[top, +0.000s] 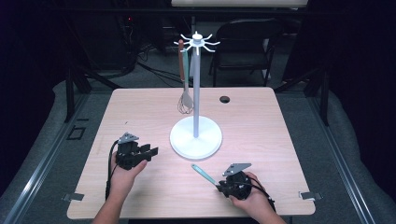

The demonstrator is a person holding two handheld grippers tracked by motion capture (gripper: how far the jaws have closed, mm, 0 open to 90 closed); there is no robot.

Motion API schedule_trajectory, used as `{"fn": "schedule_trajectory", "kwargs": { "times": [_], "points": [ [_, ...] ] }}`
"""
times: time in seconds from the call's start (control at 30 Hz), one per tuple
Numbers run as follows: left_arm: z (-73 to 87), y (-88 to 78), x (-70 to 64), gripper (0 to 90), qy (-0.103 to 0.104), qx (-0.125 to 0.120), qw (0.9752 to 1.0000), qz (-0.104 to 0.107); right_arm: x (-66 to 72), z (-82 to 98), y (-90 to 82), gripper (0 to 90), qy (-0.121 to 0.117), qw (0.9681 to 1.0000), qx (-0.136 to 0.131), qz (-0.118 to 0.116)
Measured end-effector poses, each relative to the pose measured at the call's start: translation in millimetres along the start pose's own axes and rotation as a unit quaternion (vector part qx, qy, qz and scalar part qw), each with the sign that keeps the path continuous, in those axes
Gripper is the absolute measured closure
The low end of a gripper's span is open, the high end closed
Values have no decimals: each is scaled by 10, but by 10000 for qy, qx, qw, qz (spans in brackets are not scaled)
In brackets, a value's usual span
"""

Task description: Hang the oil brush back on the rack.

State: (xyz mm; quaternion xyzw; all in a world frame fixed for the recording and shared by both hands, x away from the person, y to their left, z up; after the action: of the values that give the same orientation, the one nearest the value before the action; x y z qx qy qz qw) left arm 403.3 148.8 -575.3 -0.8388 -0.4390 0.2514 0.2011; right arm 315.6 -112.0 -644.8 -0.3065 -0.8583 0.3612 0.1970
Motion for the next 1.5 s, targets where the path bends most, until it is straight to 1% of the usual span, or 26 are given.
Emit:
{"fn": "schedule_trajectory", "kwargs": {
  "times": [0.13,0.23,0.27,0.33,0.4,0.43,0.53,0.63,0.73,0.8,0.87,0.97,1.07,1.2,1.3,1.33,1.4,1.5],
  "points": [
    [6,12,-15,571,14,19,10000,-2,1,-57,23,773,-5,10000,13,-37],
    [16,25,-30,571,29,33,10000,12,-13,-115,63,789,-59,9999,44,84],
    [18,26,-34,571,39,45,10000,22,-19,-130,75,792,-86,9999,59,94],
    [23,25,-38,571,53,72,10000,24,-27,-156,104,792,-54,9999,68,93],
    [26,30,-41,570,59,74,10000,26,-29,-159,119,793,-12,9999,118,104],
    [26,38,-41,570,50,54,10000,10,-21,-165,135,793,-3,9999,83,93],
    [37,49,-49,570,74,91,9999,45,-17,-148,157,799,-51,9998,176,125],
    [49,62,-61,569,103,122,9999,39,-15,-166,175,802,-52,9998,162,117],
    [59,81,-84,566,122,138,9998,70,-18,-176,183,808,-69,9996,227,121],
    [68,94,-99,563,115,149,9998,98,-14,-185,191,810,-108,9994,263,173],
    [81,100,-110,562,145,199,9996,109,-10,-187,194,815,-189,9992,259,219],
    [102,129,-137,558,172,228,9995,123,-11,-186,196,817,-191,9994,202,218],
    [124,162,-177,551,201,253,9993,173,-17,-182,190,819,-160,9996,198,153],
    [160,212,-245,532,277,318,9988,259,-20,-181,191,821,-48,9999,120,78],
    [188,254,-290,516,308,356,9985,291,-27,-182,193,821,-72,9999,77,71],
    [201,263,-301,511,359,405,9981,304,-29,-180,192,821,-73,9999,69,62],
    [227,296,-350,499,329,405,9978,409,-28,-179,191,821,-68,10000,46,37],
    [266,328,-411,494,394,465,9967,533,-30,-184,180,822,-57,10000,11,17]
  ]
}}
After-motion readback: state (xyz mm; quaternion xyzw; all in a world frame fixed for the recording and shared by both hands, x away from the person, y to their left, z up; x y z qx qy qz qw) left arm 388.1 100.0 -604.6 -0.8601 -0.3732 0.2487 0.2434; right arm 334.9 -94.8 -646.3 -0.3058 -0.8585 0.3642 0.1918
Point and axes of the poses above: each handheld gripper's, and its own axes: y roughly forward along the jaws, z roughly out of its underside, x roughly to its left, the point moved 10 cm from there along y, roughly forward along the jaws, and after that the axes turned 4 degrees about -x, right-handed, at the moved point
